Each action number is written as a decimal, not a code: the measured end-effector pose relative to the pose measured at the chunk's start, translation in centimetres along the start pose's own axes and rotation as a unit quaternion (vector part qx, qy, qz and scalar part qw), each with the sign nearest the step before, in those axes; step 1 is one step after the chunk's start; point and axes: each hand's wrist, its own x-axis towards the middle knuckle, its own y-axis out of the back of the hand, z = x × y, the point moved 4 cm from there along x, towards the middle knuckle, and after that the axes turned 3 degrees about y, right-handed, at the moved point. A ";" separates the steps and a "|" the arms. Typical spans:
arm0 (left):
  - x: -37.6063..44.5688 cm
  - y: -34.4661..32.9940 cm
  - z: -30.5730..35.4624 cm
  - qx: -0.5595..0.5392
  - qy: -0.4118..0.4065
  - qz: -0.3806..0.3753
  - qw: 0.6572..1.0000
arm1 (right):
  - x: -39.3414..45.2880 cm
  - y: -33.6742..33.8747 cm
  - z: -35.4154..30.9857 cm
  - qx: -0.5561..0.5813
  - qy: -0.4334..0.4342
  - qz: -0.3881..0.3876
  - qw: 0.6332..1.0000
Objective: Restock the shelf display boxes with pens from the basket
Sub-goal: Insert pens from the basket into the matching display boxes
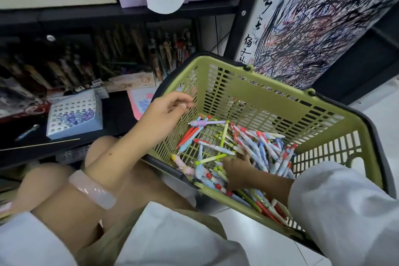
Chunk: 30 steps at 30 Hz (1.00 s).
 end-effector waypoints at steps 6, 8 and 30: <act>-0.2 0.0 0.1 -0.008 0.003 0.002 1.000 | 0.8 0.0 -0.6 0.094 -0.007 -0.019 0.995; -0.3 0.0 0.2 -0.007 0.005 0.003 1.000 | 0.9 0.1 -0.5 0.113 -0.007 -0.015 0.993; 0.4 -2.0 3.6 -0.050 0.099 -0.104 0.988 | -6.6 23.8 -6.3 0.732 0.143 0.258 0.614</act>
